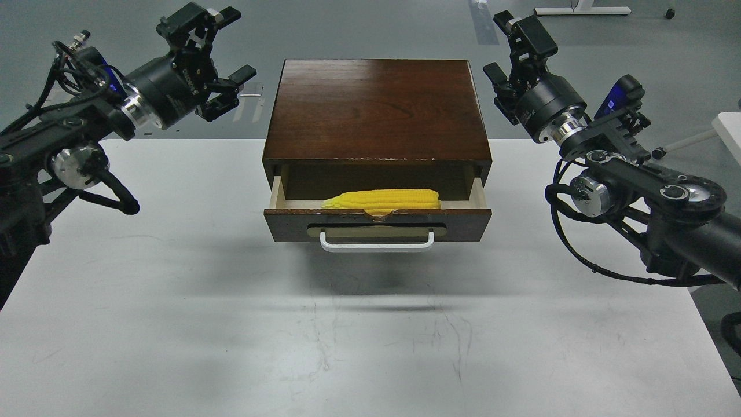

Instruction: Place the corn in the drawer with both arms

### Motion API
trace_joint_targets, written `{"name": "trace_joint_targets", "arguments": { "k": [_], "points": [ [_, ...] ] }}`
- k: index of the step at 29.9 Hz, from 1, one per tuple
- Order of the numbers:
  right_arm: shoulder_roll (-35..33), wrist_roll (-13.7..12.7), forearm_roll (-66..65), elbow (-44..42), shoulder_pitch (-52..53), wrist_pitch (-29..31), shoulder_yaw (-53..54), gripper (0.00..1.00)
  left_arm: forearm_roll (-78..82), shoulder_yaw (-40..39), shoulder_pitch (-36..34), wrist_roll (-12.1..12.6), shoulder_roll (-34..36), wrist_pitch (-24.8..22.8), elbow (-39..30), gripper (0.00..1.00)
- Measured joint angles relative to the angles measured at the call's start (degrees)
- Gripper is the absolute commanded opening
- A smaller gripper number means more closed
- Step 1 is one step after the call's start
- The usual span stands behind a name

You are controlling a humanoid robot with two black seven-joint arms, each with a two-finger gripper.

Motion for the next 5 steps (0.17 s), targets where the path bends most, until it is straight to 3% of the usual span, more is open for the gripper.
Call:
{"name": "trace_joint_targets", "arguments": {
  "k": [5],
  "points": [
    [0.5,0.0,0.5,-0.4,-0.2,0.4,0.2,1.0,-0.1,-2.6,1.4,0.0,-2.5,0.0,1.3,0.98]
  ]
}}
